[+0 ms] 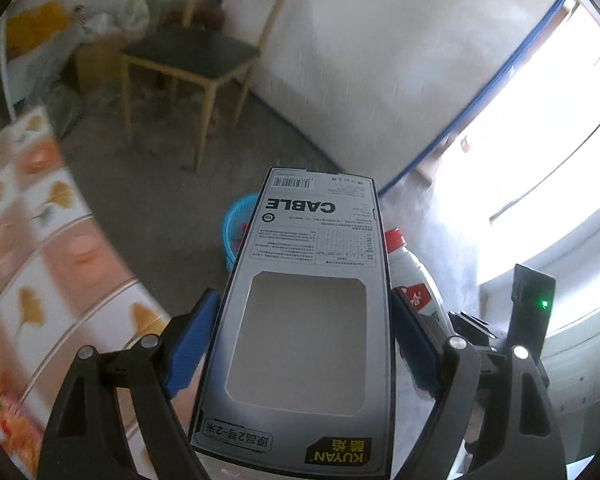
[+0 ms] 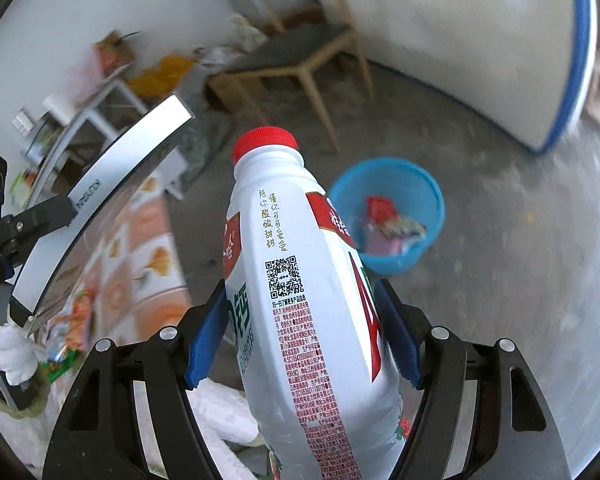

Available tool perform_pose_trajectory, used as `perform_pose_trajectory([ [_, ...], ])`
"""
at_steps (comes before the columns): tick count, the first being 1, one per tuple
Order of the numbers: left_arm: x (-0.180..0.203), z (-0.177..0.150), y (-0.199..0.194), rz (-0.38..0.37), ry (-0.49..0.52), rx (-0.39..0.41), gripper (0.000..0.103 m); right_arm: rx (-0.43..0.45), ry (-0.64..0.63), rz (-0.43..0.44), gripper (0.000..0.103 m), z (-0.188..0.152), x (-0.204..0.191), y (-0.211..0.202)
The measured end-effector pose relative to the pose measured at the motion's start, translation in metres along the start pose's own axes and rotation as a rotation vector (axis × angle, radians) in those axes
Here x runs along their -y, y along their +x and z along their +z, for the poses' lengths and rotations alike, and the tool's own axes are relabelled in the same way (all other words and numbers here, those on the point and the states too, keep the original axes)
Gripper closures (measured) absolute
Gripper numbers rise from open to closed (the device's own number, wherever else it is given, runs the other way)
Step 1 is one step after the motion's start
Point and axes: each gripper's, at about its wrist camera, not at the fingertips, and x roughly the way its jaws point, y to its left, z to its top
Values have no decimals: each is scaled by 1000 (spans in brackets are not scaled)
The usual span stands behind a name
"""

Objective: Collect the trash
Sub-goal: 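Carry the CABLE box and milk bottle in both grippers to the blue wastebasket, then open both grippers to drop the box and bottle into the wastebasket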

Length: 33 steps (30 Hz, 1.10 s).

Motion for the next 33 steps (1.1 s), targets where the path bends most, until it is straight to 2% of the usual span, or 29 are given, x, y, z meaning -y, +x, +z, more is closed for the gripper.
perform_pose_trajectory([
  [5, 14, 30, 91, 29, 10, -113, 21, -55, 144, 27, 35, 8, 48, 49],
  [7, 14, 42, 118, 42, 9, -134, 21, -69, 203, 44, 35, 20, 61, 73],
  [10, 12, 67, 162, 85, 25, -134, 21, -74, 269, 54, 35, 40, 82, 103],
  [13, 12, 80, 197, 86, 30, -119, 20, -52, 302, 30, 33, 68, 96, 137],
  [17, 2, 91, 243, 93, -27, -156, 20, -25, 387, 18, 32, 73, 117, 176],
  [20, -1, 87, 250, 101, -19, -143, 19, -18, 416, -37, 32, 64, 128, 189],
  [23, -5, 87, 246, 70, -26, -124, 19, -11, 464, -29, 32, 49, 138, 188],
  [28, -5, 89, 230, 29, -48, -79, 19, 28, 485, -49, 32, 32, 149, 165],
  [33, -5, 93, 192, 2, -59, -4, 19, 87, 461, -82, 32, 22, 155, 131],
])
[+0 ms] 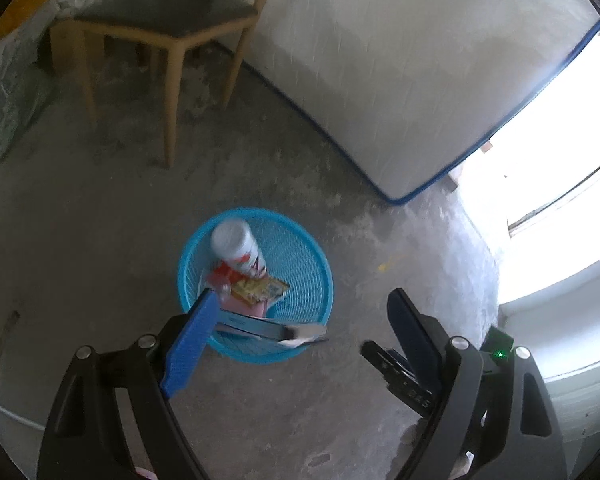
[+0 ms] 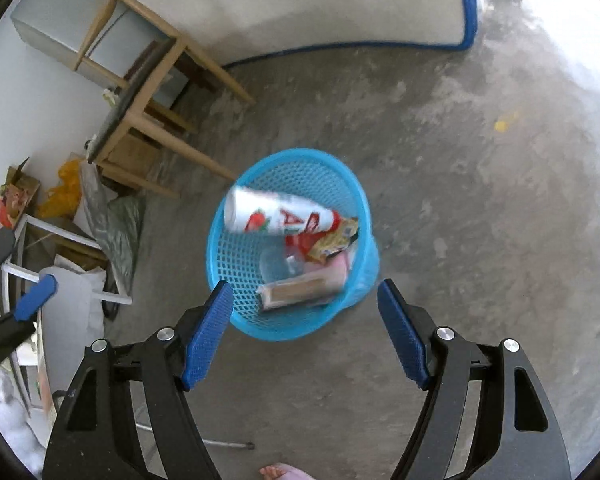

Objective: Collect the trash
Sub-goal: 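Open both grippers to drop the box and bottle into the wastebasket, then move both grippers back to the table toward the snack bags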

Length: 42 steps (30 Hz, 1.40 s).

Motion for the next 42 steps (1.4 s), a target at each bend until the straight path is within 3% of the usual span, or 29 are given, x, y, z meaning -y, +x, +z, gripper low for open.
perform_pose_trajectory([
  [7, 8, -2, -95, -49, 34, 173, 19, 103, -78, 0, 32, -4, -5, -44],
  [11, 10, -12, -171, -105, 42, 285, 12, 170, -139, 11, 32, -13, -17, -81],
  [16, -2, -36, -273, -131, 32, 456, 7, 234, -218, 50, 32, -31, -39, -120],
  [20, -21, -67, -345, -131, 27, 545, 6, 264, -304, 101, 32, -52, -66, -146],
  [25, -71, -138, -438, -19, -2, 667, 6, 268, -407, 226, 31, -80, -99, -176],
  [30, -126, -230, -503, 176, -124, 737, 6, 168, -506, 352, 31, -102, -132, -181],
  [32, -144, -268, -519, 255, -184, 751, 6, 117, -553, 388, 31, -113, -150, -177],
  [37, -170, -359, -542, 366, -320, 811, 6, 6, -699, 468, 31, -147, -204, -169],
  [42, -186, -408, -529, 432, -399, 801, 6, -146, -778, 602, 31, -190, -256, -160],
])
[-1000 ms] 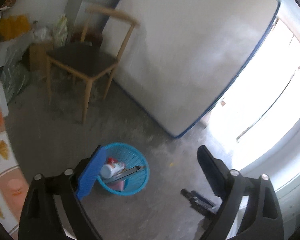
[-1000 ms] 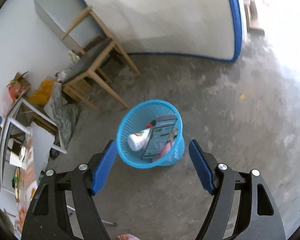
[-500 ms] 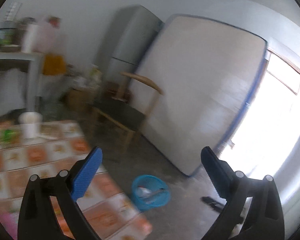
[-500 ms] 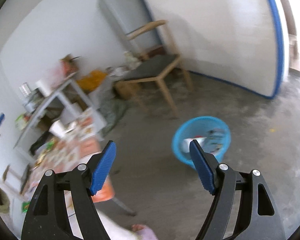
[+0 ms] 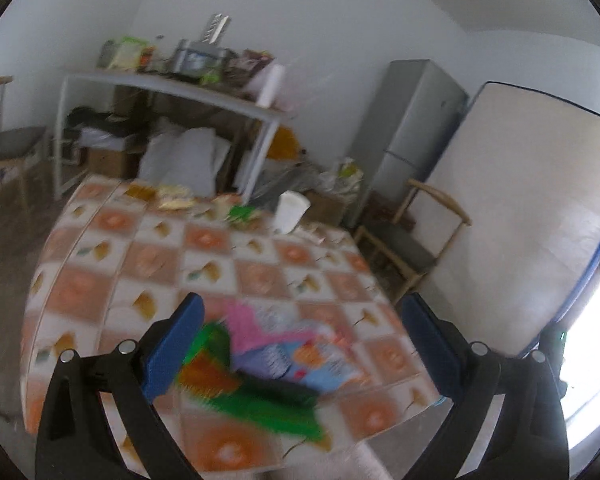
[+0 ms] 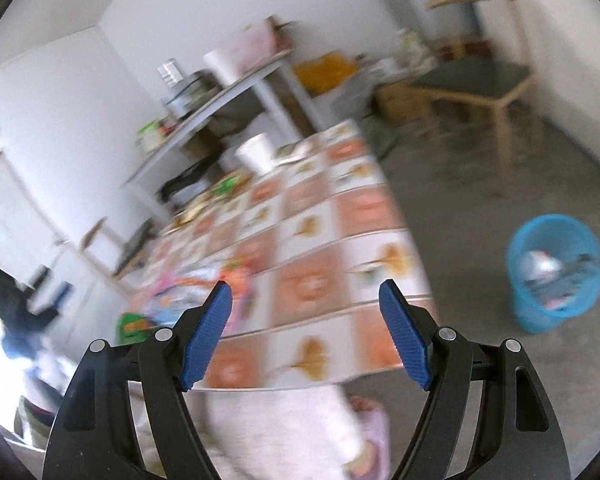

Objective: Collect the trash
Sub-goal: 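Move both grippers back to the table toward the snack bags, then grasp the green snack bag with the left gripper while the right gripper grasps the pink bag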

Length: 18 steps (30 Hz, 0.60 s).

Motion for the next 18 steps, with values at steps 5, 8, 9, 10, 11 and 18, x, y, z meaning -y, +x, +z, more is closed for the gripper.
perform_pose_trajectory([
  [5, -28, -32, 1, 35, -100, -49, 6, -129, -6, 146, 31, -9, -45, 43],
  [8, -45, -48, 7, 11, -190, -88, 6, -205, 39, 229, 31, -16, -62, 67],
  [9, -50, -52, 9, 3, -221, -95, 6, -229, 60, 254, 31, -19, -65, 74],
  [10, -55, -57, 13, -3, -253, -103, 6, -258, 92, 279, 31, -22, -69, 82],
  [11, -58, -58, 18, -7, -277, -114, 6, -281, 123, 301, 31, -24, -72, 90],
  [18, -82, -72, 58, -39, -425, -192, 16, -390, 398, 364, 29, -48, -64, 134],
])
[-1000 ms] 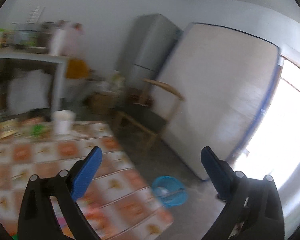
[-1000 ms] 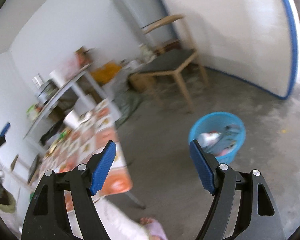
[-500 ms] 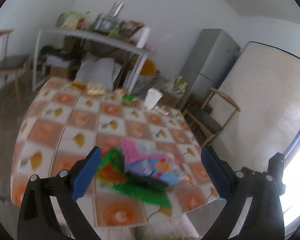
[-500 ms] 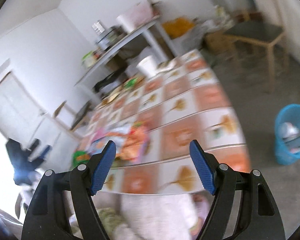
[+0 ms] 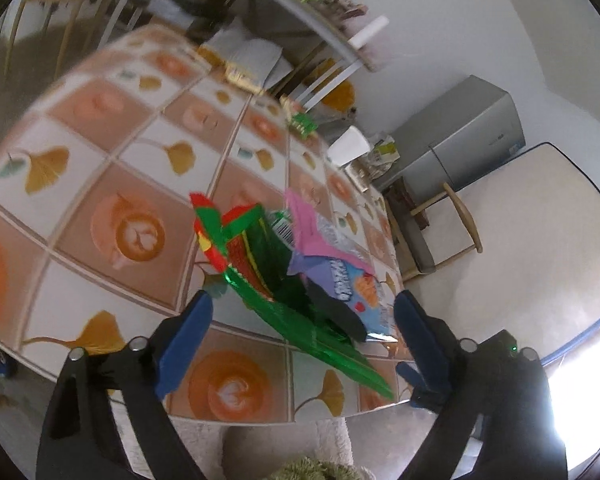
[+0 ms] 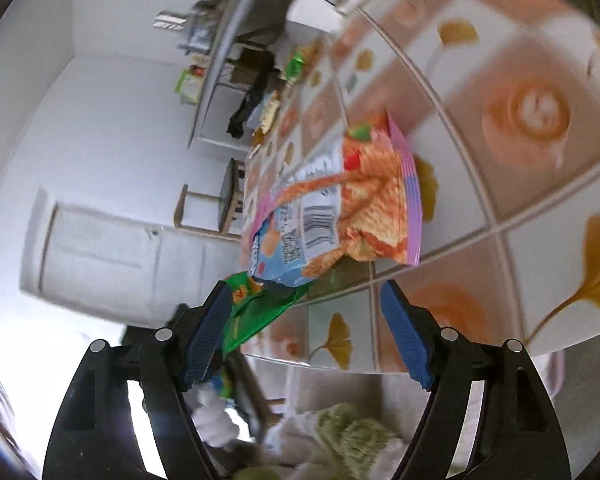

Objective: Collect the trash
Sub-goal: 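Grasp the green snack bag with the left gripper while the right gripper grasps the pink bag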

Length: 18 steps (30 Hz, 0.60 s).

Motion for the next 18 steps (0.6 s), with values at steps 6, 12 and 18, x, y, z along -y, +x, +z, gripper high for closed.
perform_pose_trajectory([
  [6, -7, -9, 25, -6, -3, -85, 33, 4, 129, 23, 30, -1, 7, 18],
  [12, -11, -17, 31, 4, 10, -108, 50, 42, 225, 47, 35, 5, 13, 24],
  [18, -14, -18, 33, 39, 7, -126, 67, 93, 302, 80, 46, 10, 22, 21],
])
